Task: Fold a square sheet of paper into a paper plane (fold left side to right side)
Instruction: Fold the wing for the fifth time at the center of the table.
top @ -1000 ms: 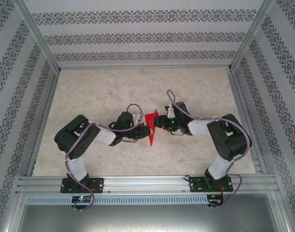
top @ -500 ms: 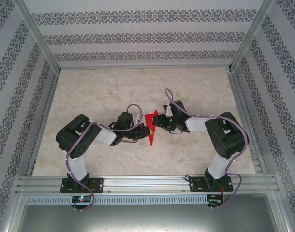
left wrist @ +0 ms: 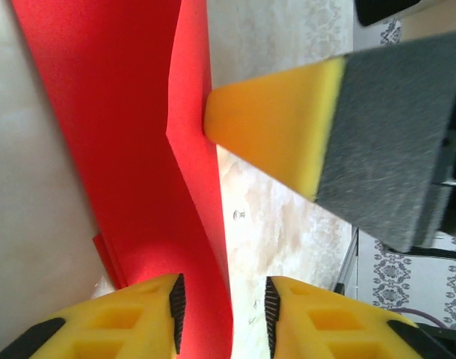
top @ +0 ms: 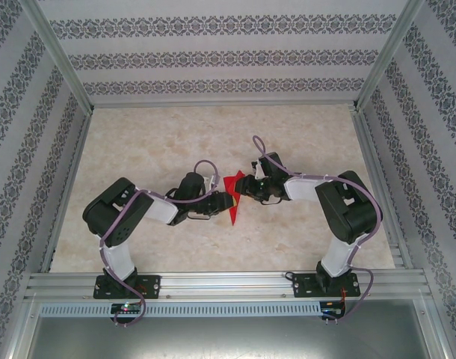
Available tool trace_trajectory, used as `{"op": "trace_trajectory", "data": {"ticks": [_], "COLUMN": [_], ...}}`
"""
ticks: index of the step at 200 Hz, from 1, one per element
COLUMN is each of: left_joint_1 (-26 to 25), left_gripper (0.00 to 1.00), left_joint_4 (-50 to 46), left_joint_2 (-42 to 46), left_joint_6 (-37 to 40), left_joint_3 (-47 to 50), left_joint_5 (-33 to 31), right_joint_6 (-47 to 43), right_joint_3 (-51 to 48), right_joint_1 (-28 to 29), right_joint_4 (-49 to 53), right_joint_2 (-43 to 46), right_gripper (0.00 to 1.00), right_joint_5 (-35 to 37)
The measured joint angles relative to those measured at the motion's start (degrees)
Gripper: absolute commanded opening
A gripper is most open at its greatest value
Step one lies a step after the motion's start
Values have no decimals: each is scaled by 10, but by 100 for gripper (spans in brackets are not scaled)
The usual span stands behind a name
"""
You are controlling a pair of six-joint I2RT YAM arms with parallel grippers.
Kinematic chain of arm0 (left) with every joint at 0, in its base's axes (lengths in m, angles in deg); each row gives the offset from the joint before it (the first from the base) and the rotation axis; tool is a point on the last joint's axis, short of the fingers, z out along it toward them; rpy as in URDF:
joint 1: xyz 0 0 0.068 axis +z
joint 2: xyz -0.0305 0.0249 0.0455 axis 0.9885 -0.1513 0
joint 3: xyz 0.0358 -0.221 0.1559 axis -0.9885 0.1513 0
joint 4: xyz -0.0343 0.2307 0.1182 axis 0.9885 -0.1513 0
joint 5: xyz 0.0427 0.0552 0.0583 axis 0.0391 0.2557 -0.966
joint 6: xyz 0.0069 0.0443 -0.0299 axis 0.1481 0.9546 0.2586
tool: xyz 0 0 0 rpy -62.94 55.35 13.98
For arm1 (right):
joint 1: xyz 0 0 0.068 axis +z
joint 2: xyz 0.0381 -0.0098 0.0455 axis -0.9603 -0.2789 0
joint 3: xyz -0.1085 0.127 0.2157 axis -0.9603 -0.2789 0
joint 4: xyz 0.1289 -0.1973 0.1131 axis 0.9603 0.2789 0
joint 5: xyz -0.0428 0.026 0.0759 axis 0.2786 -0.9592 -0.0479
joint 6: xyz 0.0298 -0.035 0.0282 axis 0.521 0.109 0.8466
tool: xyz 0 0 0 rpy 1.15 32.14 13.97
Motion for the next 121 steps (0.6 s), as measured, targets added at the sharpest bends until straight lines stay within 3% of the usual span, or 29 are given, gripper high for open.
{"op": "trace_trajectory", "data": {"ticks": [86, 121], "left_joint_1": [16, 17], "left_gripper": [43, 38], "left_joint_4": [-25, -25], "left_joint_2": [3, -16], "left_joint_6": [11, 12], "left_joint_3": [-27, -44], "left_joint_5": [5, 18], "right_joint_6": [0, 0], "right_joint_3": [1, 2], "right_joint_1": [0, 0], "right_joint_4": [1, 3], "right_joint_2": [0, -1], "right_gripper": [46, 47], "right_joint_5": [0, 1]}}
